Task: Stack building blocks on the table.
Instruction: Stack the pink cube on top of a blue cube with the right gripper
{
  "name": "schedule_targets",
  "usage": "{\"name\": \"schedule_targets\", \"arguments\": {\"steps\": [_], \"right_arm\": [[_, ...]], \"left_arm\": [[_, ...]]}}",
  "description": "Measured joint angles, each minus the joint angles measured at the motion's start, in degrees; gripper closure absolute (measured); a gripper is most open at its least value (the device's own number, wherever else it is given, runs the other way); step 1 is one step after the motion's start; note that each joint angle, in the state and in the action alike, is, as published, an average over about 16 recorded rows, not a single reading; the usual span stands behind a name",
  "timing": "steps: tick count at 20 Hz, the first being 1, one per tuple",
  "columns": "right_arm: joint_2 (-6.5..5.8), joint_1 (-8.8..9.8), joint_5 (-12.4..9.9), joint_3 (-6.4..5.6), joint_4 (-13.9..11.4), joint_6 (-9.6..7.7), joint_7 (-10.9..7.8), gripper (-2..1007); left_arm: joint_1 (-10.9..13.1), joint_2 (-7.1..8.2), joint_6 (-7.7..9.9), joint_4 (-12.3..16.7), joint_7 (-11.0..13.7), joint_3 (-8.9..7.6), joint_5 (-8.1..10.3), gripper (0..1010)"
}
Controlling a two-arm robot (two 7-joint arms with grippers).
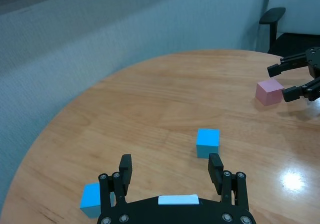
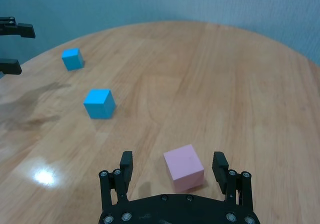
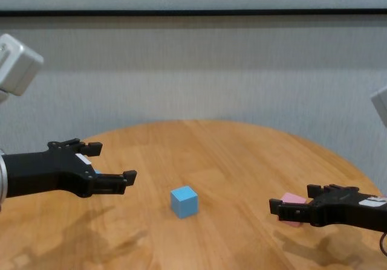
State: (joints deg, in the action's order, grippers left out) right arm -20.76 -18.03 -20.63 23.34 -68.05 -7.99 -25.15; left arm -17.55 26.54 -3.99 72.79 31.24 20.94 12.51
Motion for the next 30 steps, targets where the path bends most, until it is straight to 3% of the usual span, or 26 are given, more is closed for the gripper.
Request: {"name": "schedule_targets", "arguments": {"steps": [15, 30], "right_arm": [[1.34, -2.60, 1.96, 0.71, 4.43, 1.92, -1.26, 0], [2.13, -3.29, 3.67, 0.85, 6.39, 2.62, -1.32, 0]], "left_arm": [[0.00, 0.00, 0.00, 0.00, 0.00, 0.00, 0.00, 8], [0.00, 0.00, 0.00, 0.00, 0.00, 0.00, 0.00, 8]]}}
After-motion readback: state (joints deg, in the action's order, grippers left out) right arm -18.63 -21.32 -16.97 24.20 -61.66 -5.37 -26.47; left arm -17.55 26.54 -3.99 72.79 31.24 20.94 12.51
